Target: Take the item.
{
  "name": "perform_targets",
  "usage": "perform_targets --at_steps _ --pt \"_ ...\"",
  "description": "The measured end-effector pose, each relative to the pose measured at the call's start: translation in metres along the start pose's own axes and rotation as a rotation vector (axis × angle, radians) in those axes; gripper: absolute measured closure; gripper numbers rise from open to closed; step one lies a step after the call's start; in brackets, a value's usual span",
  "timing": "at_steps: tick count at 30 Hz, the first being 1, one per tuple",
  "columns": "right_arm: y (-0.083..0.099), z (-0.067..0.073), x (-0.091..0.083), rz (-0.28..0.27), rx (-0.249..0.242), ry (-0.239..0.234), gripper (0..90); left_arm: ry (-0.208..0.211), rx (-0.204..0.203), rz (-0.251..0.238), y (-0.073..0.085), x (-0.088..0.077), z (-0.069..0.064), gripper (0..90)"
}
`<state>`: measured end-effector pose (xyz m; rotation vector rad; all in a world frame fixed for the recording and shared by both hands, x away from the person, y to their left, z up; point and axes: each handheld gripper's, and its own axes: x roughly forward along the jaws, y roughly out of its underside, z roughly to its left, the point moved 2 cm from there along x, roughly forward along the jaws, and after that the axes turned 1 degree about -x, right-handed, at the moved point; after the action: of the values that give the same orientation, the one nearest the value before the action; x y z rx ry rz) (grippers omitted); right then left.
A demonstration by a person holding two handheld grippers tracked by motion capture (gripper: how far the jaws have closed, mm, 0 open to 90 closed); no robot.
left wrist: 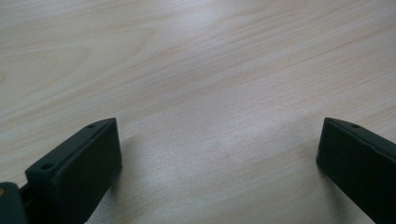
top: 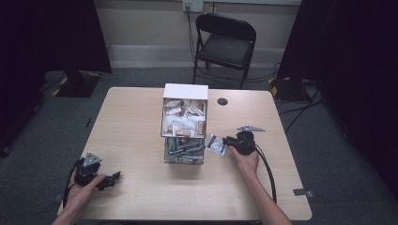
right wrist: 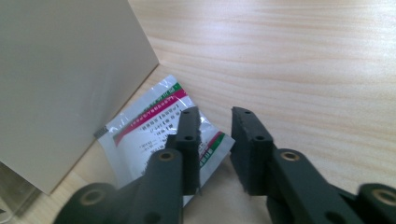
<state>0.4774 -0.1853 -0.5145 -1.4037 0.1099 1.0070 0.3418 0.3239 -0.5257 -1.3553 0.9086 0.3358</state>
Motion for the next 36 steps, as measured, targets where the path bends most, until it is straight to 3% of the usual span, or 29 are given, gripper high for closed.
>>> perform_targets --at_steps 14,17,28,36 --pt "-0.008 -0.001 -0.025 -0.031 -0.013 0.004 57.3 0.000 0.002 0.002 0.000 0.000 0.000 0.0" --pt "-0.010 0.000 -0.033 -0.056 -0.029 0.028 57.1 0.000 0.002 0.001 0.000 0.000 0.000 0.0" --pt "-0.013 0.006 -0.066 -0.114 -0.019 -0.033 51.9 0.000 -0.001 -0.001 0.000 0.000 0.000 0.0" --pt "-0.012 0.004 -0.093 -0.137 -0.009 -0.020 44.6 0.001 0.004 0.002 0.000 0.000 0.000 0.0"
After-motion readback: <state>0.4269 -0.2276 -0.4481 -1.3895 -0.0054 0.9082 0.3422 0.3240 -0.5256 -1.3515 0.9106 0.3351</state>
